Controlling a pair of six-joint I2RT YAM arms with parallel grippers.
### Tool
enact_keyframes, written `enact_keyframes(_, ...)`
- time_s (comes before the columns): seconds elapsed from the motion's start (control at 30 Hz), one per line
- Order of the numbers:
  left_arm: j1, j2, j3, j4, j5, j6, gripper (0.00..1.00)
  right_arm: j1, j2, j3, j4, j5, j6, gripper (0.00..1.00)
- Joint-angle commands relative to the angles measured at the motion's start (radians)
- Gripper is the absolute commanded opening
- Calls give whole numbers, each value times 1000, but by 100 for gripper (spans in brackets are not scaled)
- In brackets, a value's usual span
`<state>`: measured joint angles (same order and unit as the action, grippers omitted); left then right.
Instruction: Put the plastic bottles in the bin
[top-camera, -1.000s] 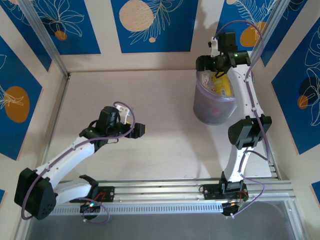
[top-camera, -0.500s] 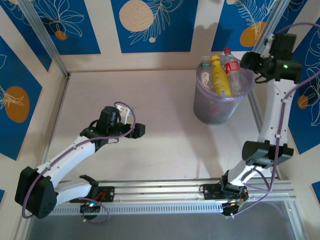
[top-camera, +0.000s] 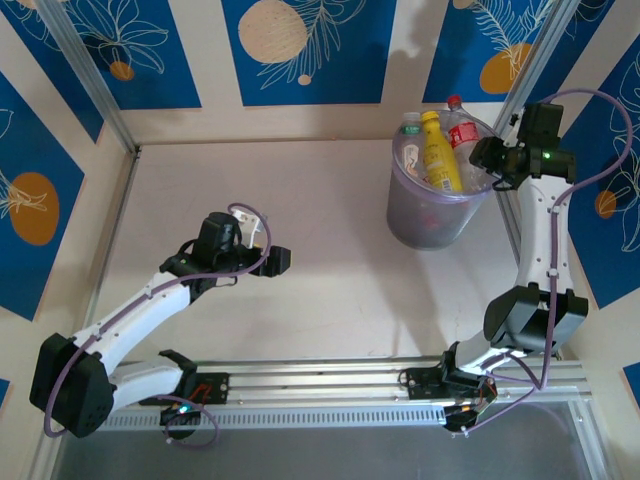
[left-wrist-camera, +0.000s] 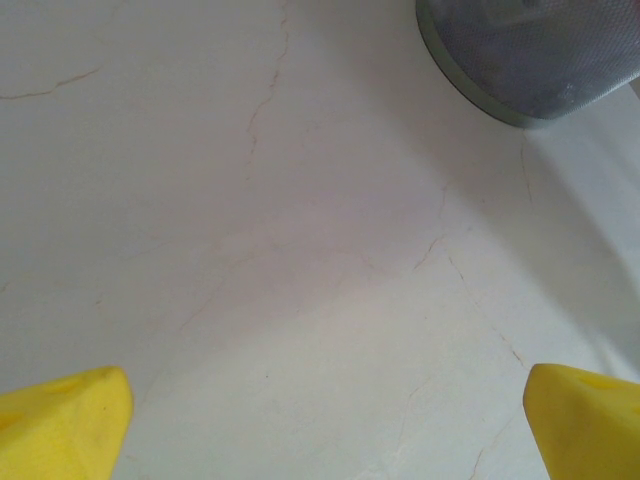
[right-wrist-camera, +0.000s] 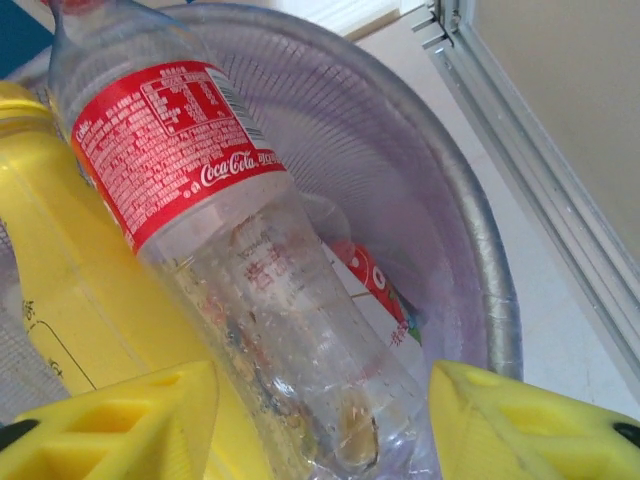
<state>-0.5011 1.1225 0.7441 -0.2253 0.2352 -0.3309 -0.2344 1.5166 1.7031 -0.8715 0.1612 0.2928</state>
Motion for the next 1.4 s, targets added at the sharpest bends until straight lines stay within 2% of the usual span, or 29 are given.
enact_keyframes(0.0, 10, -20, 18, -1, 15, 14, 100, 17, -36, -21, 54, 62, 2, 65)
enact_keyframes(0.17, 11, -30, 16, -14, 5, 18, 100, 57, -80, -68, 104, 172, -8, 74)
enact_keyframes(0.37, 10, -20, 14, 4, 13, 13, 100, 65, -63, -80, 105, 263, 8, 74)
enact_keyframes(0.57, 11, -23, 6, 12, 10, 13, 100, 79, -12, -21, 59, 330, 37, 74)
enact_keyframes(0.7, 10, -24, 0, 17, 10, 13, 100, 82, 24, 4, 48, 329, 38, 74)
enact_keyframes(0.77, 10, -25, -2, 16, 7, 15, 100, 78, 39, 11, 38, 314, 48, 70)
enact_keyframes(1.0, 10, -33, 6, 5, -2, 22, 100, 58, 30, -56, 82, 230, 58, 47)
enact_keyframes(1.23, 11, -31, 9, 1, -5, 20, 100, 49, 25, -68, 89, 99, 64, 31)
enact_keyframes(1.37, 12, -33, 10, -1, -7, 20, 100, 59, 28, -76, 84, 50, 70, 27)
